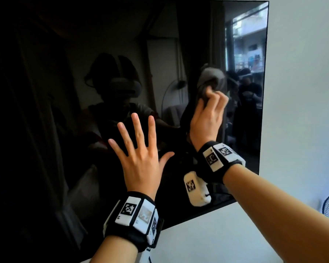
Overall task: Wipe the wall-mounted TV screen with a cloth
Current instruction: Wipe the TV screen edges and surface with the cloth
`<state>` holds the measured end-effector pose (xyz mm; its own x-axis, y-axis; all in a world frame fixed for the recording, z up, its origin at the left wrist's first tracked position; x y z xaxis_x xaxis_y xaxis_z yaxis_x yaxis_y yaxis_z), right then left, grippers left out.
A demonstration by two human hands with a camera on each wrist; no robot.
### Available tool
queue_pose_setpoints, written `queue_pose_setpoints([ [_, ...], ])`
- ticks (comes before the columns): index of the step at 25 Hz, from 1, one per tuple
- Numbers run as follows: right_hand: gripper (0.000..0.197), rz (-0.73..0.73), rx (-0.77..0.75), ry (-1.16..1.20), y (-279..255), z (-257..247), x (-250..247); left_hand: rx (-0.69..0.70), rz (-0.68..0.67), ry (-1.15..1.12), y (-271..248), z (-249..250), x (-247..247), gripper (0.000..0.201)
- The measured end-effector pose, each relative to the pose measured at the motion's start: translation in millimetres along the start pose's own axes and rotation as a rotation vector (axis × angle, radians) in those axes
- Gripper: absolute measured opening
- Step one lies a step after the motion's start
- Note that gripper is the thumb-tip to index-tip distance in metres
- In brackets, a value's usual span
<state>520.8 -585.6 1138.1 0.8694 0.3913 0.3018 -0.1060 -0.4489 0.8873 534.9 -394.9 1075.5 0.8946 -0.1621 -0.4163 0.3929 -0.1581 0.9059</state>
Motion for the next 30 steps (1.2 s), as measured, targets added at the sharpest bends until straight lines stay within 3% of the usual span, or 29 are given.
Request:
queue_pose_setpoints([
  [2,0.025,-0.189,-0.224,0.003,-19.6,-26.0,14.8,0.008,-0.001,0.014,-1.2,-1.6,0.5,0.101],
  [3,0.025,-0.207,-0.245,-0.001,-18.3,-25.3,14.5,0.010,-0.005,0.019,-1.3,-1.7,0.6,0.101],
  [6,0.023,0.008,0.090,-0.015,4.2,8.3,-5.0,0.027,-0.029,0.027,0.9,-2.3,-3.3,0.101],
  [7,0.024,0.004,0.074,-0.027,0.5,0.0,-2.8,0.044,-0.034,0.026,1.2,-3.2,-5.4,0.101],
  [10,0.028,-0.223,-0.286,-0.037,-25.5,-45.3,20.1,0.083,-0.026,0.002,-6.4,-18.1,-15.7,0.104],
  [11,0.025,-0.190,-0.263,-0.036,-17.5,-42.8,18.4,0.073,-0.022,0.009,-11.6,-30.7,-19.5,0.107],
  [13,0.023,-0.006,0.030,-0.022,0.4,-20.2,7.3,0.022,-0.028,0.039,-24.4,-65.5,-24.6,0.113],
  [14,0.023,0.028,0.082,-0.024,-3.2,-24.6,7.7,-0.012,-0.040,0.055,-30.9,-84.8,-25.8,0.116],
  [17,0.028,-0.202,-0.265,-0.003,-38.3,-82.7,38.2,-0.068,-0.085,0.077,-44.4,-125.9,-24.3,0.119],
  [18,0.029,-0.230,-0.313,0.004,-38.1,-89.3,41.5,-0.058,-0.096,0.083,-46.9,-130.7,-23.2,0.118],
  [21,0.024,-0.026,0.007,0.034,-14.2,-70.3,32.3,-0.032,-0.103,0.103,-48.8,-131.6,-21.2,0.114],
  [22,0.025,-0.017,0.017,0.038,-21.6,-77.6,35.2,-0.035,-0.098,0.100,-48.8,-131.1,-21.2,0.113],
  [25,0.031,-0.267,-0.267,0.087,-56.2,-119.9,60.3,-0.045,-0.089,0.088,-47.9,-131.0,-20.8,0.116],
  [26,0.029,-0.272,-0.247,0.099,-50.6,-118.1,61.0,-0.046,-0.088,0.082,-47.6,-131.4,-21.2,0.116],
  [29,0.025,-0.025,0.039,0.061,-31.0,-94.2,45.2,-0.038,-0.094,0.088,-48.1,-129.7,-20.0,0.115],
  [30,0.026,-0.015,0.004,0.052,-40.1,-103.7,47.5,-0.036,-0.096,0.085,-48.2,-129.7,-19.1,0.115],
])
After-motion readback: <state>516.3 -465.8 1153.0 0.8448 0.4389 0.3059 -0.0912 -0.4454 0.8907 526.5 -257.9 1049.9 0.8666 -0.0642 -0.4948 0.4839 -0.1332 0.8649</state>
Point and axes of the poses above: each hand's wrist, its own y-axis towards the middle knuckle, its own x-axis out of the palm, z = x × y, the point moved 10 cm from there along y, towards the middle knuckle, and after that the axes turned 4 degrees about z, right-handed, at the moved point
